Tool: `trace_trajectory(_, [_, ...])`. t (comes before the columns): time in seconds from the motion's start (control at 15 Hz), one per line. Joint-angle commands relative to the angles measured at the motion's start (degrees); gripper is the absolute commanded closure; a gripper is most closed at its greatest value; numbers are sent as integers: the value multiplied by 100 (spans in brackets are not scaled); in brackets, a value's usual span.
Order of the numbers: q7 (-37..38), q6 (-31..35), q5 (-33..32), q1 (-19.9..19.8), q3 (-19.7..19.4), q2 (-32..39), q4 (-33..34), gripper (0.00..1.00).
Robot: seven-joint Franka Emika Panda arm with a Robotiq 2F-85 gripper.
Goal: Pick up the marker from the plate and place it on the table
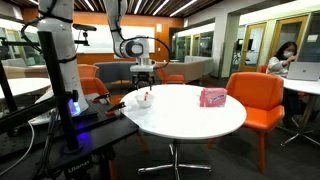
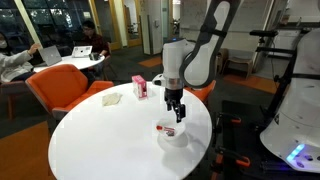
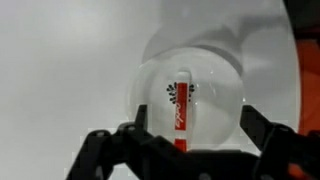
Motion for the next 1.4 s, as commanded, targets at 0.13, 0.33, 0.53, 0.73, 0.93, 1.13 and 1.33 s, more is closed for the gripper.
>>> trace_trajectory(0.13, [-122, 514, 260, -621, 572, 252, -70, 8])
trace_trajectory(0.33, [-18, 670, 264, -862, 813, 520, 77, 18])
trace_trajectory(0.53, [124, 628, 122, -983, 881, 825, 341, 19])
trace_trajectory(0.73, [234, 570, 20, -1008, 853, 1179, 663, 27])
trace_trajectory(0.93, [274, 547, -212, -916, 761, 1488, 884, 32])
trace_trajectory(1.13, [278, 544, -406, -884, 763, 1666, 930, 49])
trace_trajectory(1.33, [319, 543, -523, -883, 733, 1765, 956, 76])
